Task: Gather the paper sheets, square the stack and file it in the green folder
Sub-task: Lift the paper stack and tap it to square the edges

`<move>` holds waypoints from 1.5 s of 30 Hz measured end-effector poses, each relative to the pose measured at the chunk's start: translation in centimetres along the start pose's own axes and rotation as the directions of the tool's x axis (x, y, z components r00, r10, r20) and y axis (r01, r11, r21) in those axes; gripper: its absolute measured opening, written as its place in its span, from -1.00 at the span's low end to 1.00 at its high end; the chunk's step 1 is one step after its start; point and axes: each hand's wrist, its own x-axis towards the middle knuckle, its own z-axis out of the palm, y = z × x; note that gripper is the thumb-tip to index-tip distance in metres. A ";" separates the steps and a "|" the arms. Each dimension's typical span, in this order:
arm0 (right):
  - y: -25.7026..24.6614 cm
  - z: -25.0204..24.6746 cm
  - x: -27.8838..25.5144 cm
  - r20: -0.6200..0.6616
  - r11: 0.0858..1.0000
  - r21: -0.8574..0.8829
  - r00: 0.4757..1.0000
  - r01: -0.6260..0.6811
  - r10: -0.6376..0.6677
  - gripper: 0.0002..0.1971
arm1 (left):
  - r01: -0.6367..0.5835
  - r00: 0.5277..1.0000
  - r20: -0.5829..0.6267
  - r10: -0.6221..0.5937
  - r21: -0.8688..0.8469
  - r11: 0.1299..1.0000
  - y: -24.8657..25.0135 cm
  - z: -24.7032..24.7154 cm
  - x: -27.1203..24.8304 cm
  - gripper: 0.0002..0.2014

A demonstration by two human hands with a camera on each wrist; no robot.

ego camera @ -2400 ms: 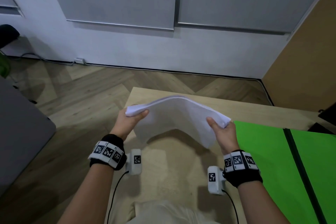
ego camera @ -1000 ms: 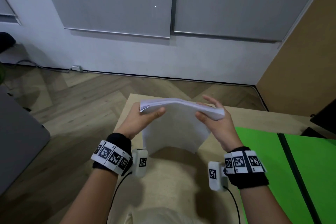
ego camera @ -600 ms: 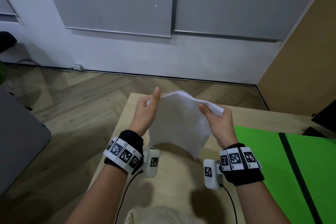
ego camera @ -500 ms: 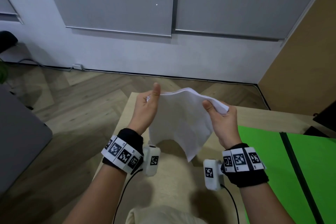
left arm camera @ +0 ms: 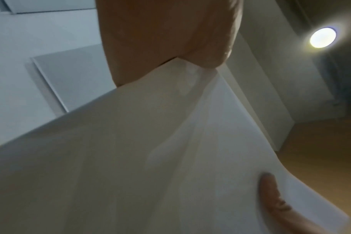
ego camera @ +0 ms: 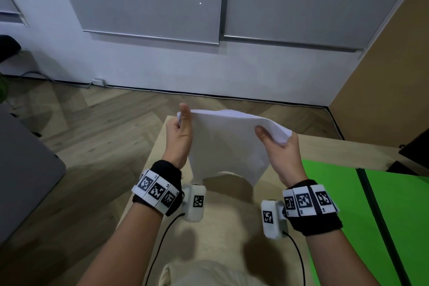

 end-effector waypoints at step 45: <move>12.3 -0.1 -3.0 -0.163 0.880 -0.017 0.870 -0.474 0.466 -0.58 | 0.313 0.918 0.153 -0.367 0.290 0.904 -8.5 -0.1 -3.3 -0.70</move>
